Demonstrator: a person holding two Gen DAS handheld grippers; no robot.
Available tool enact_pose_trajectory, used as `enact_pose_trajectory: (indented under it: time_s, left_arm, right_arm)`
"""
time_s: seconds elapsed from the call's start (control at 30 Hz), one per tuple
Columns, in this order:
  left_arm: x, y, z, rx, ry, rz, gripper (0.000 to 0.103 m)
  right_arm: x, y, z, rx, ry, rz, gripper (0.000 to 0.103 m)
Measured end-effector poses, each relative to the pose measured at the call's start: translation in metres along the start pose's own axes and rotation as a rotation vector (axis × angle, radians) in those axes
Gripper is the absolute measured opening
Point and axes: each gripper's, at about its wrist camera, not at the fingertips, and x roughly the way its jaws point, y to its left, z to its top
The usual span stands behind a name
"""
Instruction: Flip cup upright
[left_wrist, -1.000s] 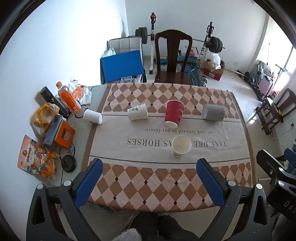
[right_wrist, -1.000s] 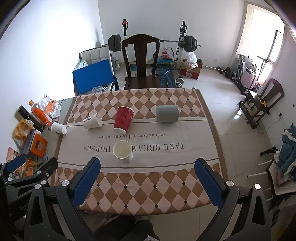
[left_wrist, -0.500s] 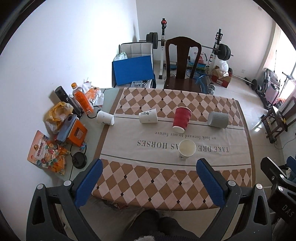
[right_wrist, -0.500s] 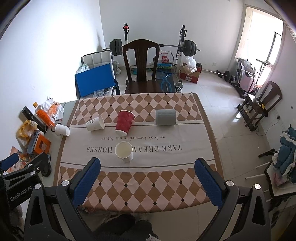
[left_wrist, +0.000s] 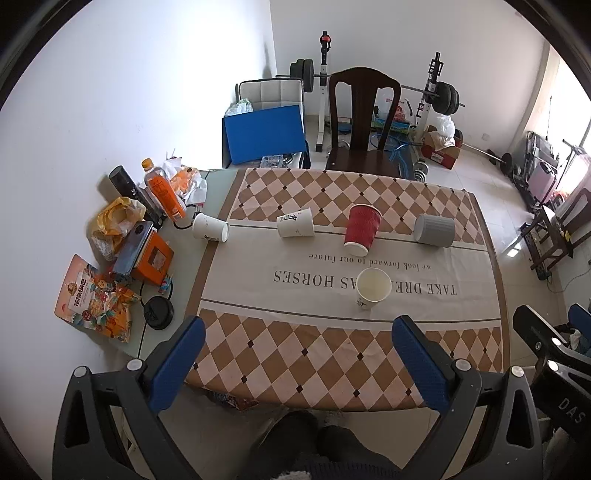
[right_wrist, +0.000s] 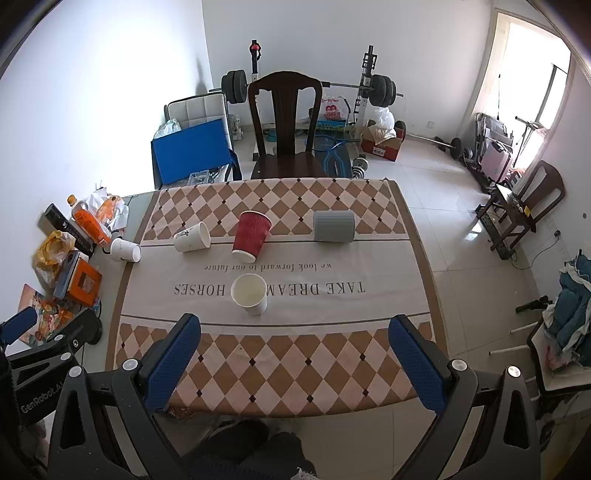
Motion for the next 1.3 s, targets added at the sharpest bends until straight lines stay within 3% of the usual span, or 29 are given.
enact_pose_trajectory:
  time_s: [1.3]
  left_arm:
    - [-0.002,0.012,0.004,0.015,-0.004,0.002,0.103]
  right_arm:
    - [0.011,0.009,0.002,-0.006,0.012,-0.001,0.103]
